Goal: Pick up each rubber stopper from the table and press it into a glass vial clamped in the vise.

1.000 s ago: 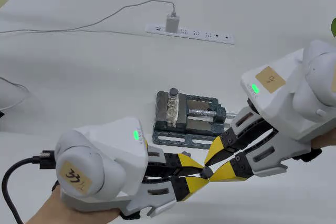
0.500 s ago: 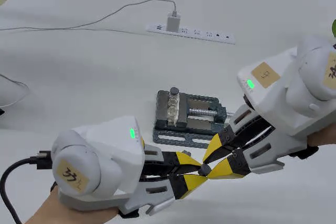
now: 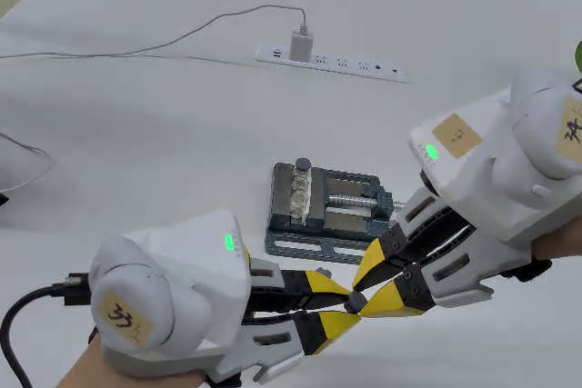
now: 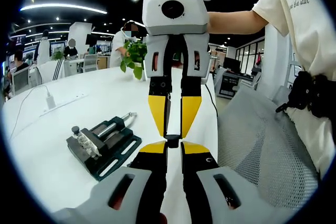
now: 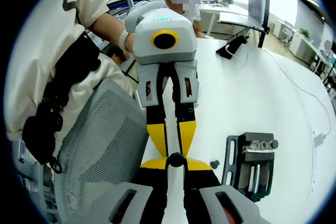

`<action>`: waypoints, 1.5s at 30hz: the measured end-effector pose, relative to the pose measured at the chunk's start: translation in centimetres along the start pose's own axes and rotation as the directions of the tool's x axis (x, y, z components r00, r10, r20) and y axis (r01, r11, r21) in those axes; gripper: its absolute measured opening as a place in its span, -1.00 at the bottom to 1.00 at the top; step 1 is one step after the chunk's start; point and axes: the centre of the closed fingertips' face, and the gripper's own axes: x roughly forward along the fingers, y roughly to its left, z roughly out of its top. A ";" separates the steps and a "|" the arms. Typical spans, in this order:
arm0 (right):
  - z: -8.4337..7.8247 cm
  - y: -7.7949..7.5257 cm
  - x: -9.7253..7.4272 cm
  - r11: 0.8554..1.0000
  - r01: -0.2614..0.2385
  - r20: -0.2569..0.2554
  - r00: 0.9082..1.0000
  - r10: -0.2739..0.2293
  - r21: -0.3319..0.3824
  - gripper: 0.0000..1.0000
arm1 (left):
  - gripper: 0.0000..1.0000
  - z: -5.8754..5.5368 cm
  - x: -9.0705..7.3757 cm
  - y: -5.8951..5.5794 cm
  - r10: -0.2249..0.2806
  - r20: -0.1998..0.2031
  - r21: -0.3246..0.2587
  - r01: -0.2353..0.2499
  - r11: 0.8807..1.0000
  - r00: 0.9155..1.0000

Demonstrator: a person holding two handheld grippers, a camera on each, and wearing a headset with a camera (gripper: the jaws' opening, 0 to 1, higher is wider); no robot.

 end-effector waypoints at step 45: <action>-1.6 -2.5 0.2 0.998 0.041 -0.080 0.996 -0.045 -0.058 -0.90 | 0.98 -2.6 -3.3 6.5 0.345 -0.083 -0.063 -0.351 0.934 0.935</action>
